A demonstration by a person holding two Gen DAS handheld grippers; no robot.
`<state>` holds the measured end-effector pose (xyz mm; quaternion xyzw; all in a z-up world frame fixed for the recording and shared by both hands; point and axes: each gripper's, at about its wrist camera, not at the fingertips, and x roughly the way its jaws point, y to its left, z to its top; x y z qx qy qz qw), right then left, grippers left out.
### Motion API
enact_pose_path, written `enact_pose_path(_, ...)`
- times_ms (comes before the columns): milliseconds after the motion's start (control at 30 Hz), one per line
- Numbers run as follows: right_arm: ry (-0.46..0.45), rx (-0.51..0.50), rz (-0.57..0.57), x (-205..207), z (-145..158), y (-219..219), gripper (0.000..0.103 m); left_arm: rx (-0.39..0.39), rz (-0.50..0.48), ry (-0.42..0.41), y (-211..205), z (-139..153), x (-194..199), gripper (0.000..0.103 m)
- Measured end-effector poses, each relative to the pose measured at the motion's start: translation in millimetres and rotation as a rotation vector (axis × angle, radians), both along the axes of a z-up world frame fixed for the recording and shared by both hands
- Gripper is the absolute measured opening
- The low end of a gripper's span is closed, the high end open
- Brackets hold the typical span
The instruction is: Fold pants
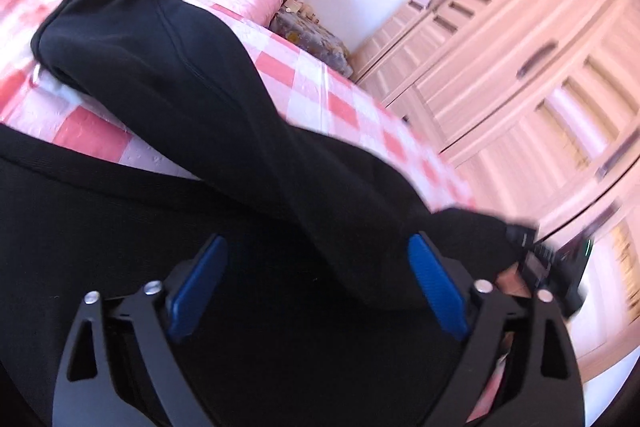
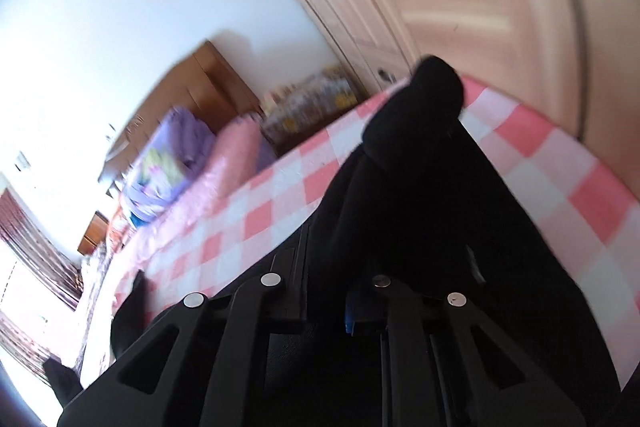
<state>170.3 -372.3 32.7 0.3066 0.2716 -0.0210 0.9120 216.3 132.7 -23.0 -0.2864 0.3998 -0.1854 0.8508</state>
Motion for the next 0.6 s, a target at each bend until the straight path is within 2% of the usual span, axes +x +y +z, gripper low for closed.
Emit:
enact_pose_path(33, -0.020, 0.003, -0.003, -14, 0, 0, 0.015, -0.046, 0.006, 0.023, 5, 1, 4, 0.094)
enact_pose_path(100, -0.031, 0.016, 0.008, -28, -3, 0, 0.015, -0.075, 0.015, 0.055, 7, 4, 12, 0.095)
enact_pose_path(133, -0.030, 0.020, 0.011, -34, -4, -1, 0.015, -0.058, 0.023, 0.074, 4, 6, 17, 0.095)
enact_pose_path(233, -0.031, 0.025, 0.028, -34, -2, -2, 0.015, 0.098, 0.033, 0.184, -16, 5, 44, 0.092)
enact_pose_path(267, -0.032, 0.044, 0.036, -32, 1, -3, 0.015, 0.088, 0.041, 0.202, -17, 3, 51, 0.061)
enact_pose_path(300, -0.033, 0.076, 0.050, -27, 3, -7, 0.015, 0.078, 0.055, 0.232, -15, 1, 61, 0.026)
enact_pose_path(333, -0.023, 0.121, 0.073, -16, 5, -12, 0.015, 0.050, 0.061, 0.261, -11, 0, 71, 0.025)
enact_pose_path(367, -0.014, 0.161, 0.090, -9, 6, -20, 0.015, -0.034, 0.058, 0.269, -4, 4, 82, 0.019)
enact_pose_path(400, -0.002, 0.318, 0.107, 11, 5, -42, 0.015, -0.082, 0.058, 0.258, 2, 12, 89, 0.017)
enact_pose_path(433, -0.010, 0.373, 0.119, 19, 9, -52, 0.015, -0.117, 0.062, 0.225, 7, 25, 95, 0.017)
enact_pose_path(500, -0.058, 0.433, 0.127, 17, 17, -60, 0.015, -0.160, 0.077, 0.074, 19, 72, 91, 0.016)
enact_pose_path(600, -0.215, 0.456, 0.202, -12, 37, -61, 0.015, -0.190, 0.036, -0.153, 26, 122, 61, 0.017)
